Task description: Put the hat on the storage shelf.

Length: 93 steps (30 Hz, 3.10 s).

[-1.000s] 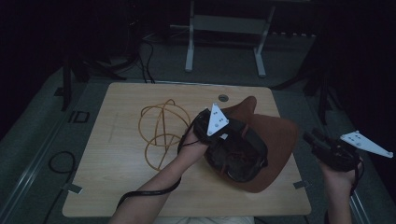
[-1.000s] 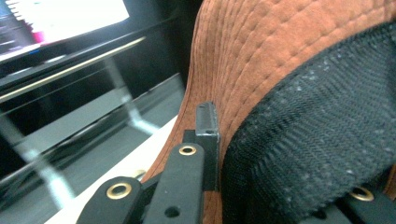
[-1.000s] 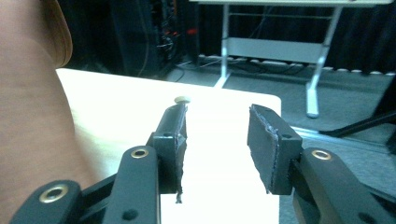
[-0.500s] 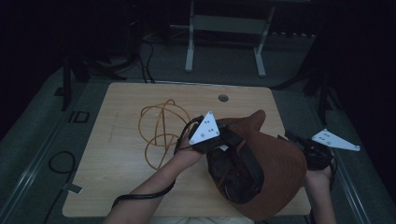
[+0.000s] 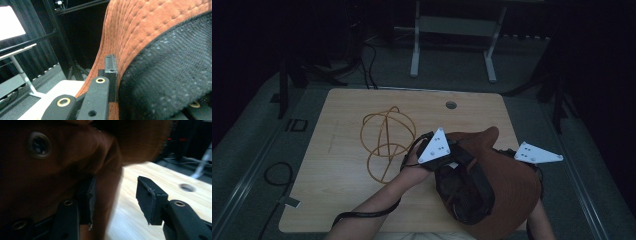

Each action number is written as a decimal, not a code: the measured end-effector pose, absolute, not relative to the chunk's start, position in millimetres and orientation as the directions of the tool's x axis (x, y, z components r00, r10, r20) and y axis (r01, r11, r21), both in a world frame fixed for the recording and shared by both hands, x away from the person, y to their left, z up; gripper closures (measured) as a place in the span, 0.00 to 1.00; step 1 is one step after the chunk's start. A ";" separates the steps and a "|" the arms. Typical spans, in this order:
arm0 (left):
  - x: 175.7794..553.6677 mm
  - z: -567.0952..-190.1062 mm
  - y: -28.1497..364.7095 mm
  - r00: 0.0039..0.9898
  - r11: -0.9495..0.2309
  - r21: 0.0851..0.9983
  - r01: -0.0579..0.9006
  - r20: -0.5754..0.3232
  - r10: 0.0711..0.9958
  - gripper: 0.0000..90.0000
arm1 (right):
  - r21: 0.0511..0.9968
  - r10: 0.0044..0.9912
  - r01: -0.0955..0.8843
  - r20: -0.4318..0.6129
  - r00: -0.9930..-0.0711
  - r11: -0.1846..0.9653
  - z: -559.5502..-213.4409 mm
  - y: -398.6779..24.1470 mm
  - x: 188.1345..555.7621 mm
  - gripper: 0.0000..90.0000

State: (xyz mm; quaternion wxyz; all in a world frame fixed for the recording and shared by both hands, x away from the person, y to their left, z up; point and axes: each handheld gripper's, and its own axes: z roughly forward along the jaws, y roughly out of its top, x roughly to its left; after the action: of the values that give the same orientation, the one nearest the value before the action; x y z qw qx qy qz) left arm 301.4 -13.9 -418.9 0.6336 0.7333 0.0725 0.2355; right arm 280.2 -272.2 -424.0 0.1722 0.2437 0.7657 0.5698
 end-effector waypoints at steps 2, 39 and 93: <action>300.1 -419.2 -15.2 0.879 -0.180 0.965 -0.192 0.251 0.405 0.97 | 0.961 0.560 0.177 0.030 -0.828 0.211 -424.4 -268.5 280.1 0.55; 296.2 -404.8 -9.3 0.851 -0.152 0.980 -0.130 0.189 0.490 0.57 | 0.975 0.559 0.187 0.090 -0.824 0.119 -406.6 -280.7 283.5 0.97; 202.2 -493.9 206.5 0.636 -0.120 0.989 0.087 0.037 0.771 0.49 | 0.987 0.689 0.116 0.010 -0.724 0.108 -332.4 -187.8 396.8 0.97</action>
State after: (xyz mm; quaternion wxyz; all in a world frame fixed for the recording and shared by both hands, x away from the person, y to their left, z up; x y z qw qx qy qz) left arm 202.2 206.5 -493.9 0.5858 0.6890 0.3114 0.2919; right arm 396.8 -187.8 -332.4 0.2373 0.2854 0.7056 0.6036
